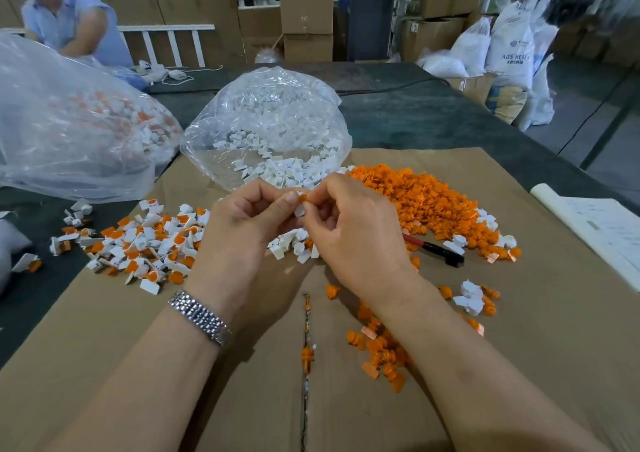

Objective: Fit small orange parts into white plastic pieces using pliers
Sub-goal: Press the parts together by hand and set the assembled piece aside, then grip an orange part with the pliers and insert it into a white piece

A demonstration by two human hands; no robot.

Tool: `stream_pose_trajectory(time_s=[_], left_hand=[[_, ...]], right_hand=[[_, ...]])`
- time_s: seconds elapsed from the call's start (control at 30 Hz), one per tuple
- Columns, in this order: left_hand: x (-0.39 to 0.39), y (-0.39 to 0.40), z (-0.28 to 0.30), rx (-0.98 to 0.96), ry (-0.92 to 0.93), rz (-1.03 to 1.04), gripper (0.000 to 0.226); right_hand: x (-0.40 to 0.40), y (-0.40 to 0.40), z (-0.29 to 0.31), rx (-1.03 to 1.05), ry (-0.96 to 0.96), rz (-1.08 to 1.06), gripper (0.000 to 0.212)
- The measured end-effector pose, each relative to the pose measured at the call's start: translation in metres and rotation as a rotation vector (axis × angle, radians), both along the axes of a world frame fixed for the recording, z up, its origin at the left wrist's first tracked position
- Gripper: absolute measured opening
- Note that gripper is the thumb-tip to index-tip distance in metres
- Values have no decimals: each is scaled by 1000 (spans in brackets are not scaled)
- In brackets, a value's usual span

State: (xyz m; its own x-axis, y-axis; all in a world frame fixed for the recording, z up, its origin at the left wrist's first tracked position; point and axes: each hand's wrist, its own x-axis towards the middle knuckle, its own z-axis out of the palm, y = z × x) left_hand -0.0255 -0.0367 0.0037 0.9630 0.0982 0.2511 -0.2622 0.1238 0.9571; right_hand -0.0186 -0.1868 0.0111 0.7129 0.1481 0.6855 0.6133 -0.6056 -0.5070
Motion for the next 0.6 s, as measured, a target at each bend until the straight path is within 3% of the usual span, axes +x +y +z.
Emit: stream_pose_trajectory(time_s=[0.17, 0.27, 0.4, 0.5, 0.6], left_hand=[[3, 5, 3, -122, 112, -79, 17], [3, 5, 4, -163, 142, -121, 19], [2, 11, 7, -142, 203, -95, 12], [-1, 20, 8, 99, 257, 148, 17], [0, 38, 6, 659, 179, 609, 19]], right_hand=[[4, -6, 2, -36, 153, 97, 7], [9, -15, 7, 124, 350, 156, 10], [19, -38, 14, 169, 419, -23, 10], [25, -57, 16, 33, 468, -115, 11], [25, -68, 17, -174, 568, -76, 12]])
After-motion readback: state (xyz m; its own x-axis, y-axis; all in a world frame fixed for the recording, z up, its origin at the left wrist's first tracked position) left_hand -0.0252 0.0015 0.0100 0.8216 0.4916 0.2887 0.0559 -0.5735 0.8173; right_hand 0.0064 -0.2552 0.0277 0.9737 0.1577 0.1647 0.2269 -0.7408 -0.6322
